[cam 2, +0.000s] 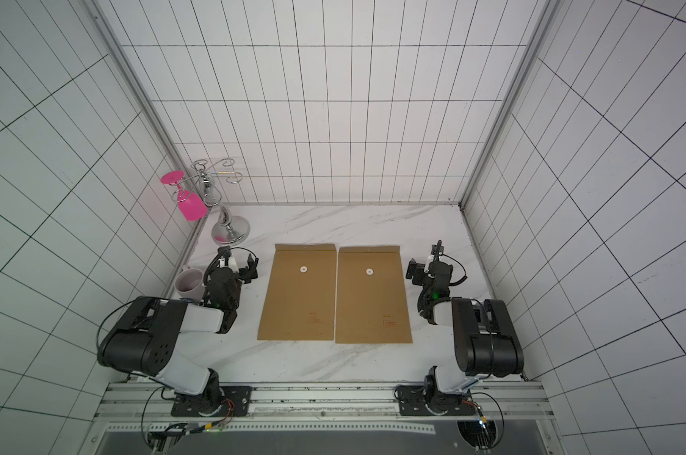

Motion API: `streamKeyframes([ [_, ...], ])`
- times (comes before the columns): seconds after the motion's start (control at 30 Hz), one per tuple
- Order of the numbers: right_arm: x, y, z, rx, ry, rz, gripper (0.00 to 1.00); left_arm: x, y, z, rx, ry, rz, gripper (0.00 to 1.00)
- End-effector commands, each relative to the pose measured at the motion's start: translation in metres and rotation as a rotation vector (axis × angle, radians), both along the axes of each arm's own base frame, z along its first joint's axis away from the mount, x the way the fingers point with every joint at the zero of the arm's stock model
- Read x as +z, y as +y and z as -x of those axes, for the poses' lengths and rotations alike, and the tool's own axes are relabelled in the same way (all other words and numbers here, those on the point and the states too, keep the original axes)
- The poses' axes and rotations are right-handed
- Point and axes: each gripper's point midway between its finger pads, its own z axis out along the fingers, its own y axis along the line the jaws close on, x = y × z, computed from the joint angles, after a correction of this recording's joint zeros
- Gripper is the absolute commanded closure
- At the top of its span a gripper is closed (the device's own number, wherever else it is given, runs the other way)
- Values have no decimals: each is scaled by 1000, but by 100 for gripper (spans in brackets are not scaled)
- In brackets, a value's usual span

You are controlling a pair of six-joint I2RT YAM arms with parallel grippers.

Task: Open the file bag
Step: Reset both arms

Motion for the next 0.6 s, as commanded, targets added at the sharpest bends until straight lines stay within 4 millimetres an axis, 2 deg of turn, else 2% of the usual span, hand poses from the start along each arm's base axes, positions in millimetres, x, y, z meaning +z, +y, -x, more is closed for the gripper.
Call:
streamKeyframes([
  [0.0,6,2,-1,15,-25,22,1,12,1,-5,1,-30,-12,2],
  [0.57,6,3,-2,16,-20,29,1,12,1,-5,-1,-30,-11,2],
])
